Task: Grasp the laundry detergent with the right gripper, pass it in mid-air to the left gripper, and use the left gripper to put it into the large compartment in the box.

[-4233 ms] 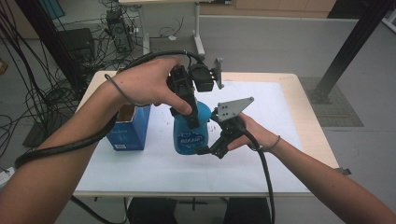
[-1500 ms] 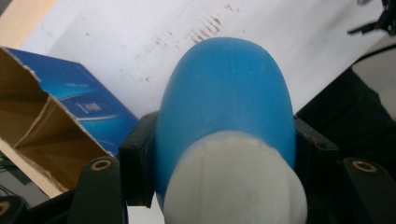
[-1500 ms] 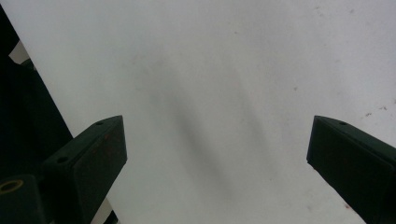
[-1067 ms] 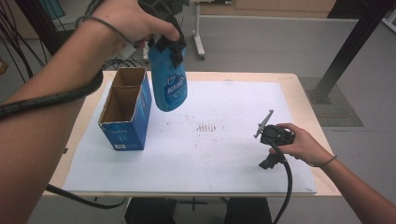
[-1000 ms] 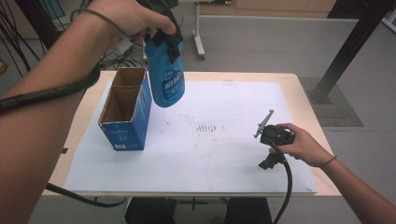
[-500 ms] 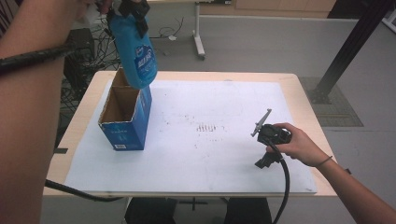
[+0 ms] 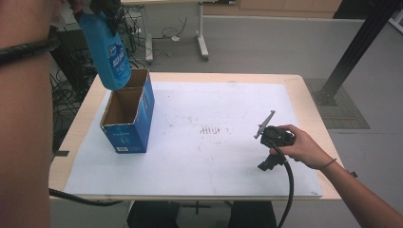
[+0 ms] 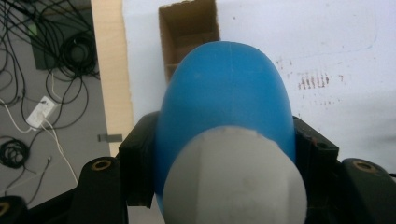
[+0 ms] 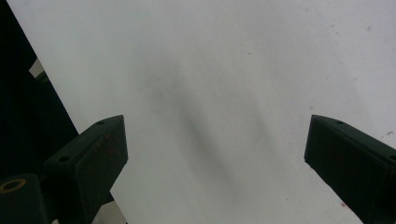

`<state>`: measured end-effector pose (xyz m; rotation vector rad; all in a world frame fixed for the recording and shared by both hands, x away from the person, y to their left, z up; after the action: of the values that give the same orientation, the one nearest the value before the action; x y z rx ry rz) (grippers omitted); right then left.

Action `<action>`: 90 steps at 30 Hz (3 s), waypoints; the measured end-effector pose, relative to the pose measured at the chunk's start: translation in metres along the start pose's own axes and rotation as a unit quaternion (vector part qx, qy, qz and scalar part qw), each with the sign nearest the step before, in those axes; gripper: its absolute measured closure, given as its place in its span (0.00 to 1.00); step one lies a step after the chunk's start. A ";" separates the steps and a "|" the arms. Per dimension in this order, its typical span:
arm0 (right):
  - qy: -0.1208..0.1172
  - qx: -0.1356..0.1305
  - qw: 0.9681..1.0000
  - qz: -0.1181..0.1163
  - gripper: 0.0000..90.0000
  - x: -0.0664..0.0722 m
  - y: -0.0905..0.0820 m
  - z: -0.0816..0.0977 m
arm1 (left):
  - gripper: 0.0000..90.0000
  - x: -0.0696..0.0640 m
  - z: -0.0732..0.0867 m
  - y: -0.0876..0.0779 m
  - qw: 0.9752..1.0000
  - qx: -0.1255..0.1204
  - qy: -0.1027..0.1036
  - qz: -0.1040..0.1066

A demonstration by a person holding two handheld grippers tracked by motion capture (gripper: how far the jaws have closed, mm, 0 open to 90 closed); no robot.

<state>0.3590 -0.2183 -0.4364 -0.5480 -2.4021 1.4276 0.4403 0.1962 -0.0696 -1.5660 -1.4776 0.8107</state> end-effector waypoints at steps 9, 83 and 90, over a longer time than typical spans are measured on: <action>0.002 -0.001 1.000 0.004 0.06 -0.003 -0.002 0.000 | 0.42 0.010 0.007 0.017 1.000 0.009 -0.016 -0.004; 0.019 0.003 1.000 -0.009 0.07 -0.004 0.019 0.006 | 0.42 0.017 0.089 0.226 0.993 0.104 -0.055 0.021; 0.019 0.004 1.000 -0.010 0.07 -0.003 0.019 0.006 | 0.42 0.015 0.097 0.237 0.992 0.111 -0.051 0.015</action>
<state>0.3620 -0.2161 -0.4565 -0.5429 -2.3654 1.4061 0.4675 0.2283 -0.3226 -1.4013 -1.3851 1.0487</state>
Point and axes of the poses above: each handheld gripper's, and its own axes: y roughly forward along the jaws, z roughly out of its underside, x roughly to its left, the point moved 7 cm from there along y, roughly forward along the jaws, and after that the axes turned 14 degrees about -x, right-handed, at the moved point
